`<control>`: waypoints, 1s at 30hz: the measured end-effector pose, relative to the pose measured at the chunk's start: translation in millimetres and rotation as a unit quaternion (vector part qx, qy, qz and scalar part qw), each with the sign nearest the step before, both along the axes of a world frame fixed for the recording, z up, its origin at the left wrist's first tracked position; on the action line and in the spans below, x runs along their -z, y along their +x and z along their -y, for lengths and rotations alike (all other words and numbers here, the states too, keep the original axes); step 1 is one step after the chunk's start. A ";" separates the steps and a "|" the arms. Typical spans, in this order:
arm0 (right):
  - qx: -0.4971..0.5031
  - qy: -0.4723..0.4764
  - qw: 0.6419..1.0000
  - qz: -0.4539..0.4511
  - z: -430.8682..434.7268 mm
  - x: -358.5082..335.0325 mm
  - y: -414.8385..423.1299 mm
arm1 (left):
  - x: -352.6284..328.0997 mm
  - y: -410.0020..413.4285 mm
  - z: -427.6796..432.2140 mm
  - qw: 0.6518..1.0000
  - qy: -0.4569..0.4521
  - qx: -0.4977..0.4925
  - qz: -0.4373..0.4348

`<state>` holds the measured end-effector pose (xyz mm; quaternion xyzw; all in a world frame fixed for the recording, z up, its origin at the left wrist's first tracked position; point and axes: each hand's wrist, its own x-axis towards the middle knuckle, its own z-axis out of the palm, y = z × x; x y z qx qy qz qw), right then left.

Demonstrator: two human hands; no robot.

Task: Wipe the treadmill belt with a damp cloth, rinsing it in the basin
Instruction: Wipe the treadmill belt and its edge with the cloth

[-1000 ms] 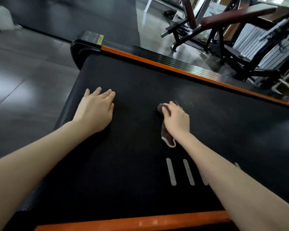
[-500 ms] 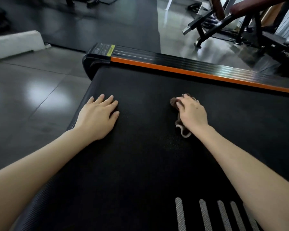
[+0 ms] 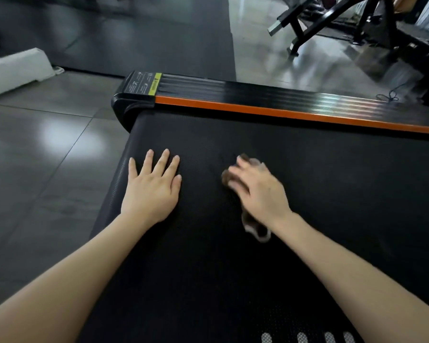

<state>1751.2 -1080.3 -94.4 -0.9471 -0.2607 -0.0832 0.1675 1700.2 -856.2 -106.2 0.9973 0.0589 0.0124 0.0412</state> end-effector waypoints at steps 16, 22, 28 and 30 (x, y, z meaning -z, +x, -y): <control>-0.089 0.036 0.994 0.056 -14.8 8.8 -9.4 | 2.9 -0.9 -2.0 0.998 -0.041 -0.009 0.036; 0.277 0.012 0.961 0.015 35.8 5.7 103.8 | 4.1 1.1 -3.0 0.999 -0.032 -0.002 0.035; 0.363 0.014 0.931 -0.017 -18.1 -0.8 145.8 | 7.9 1.8 -3.2 0.999 -0.005 0.005 0.041; 0.363 0.019 0.931 -0.026 -35.6 -2.6 149.6 | 7.9 1.7 -3.1 0.999 -0.003 0.006 0.044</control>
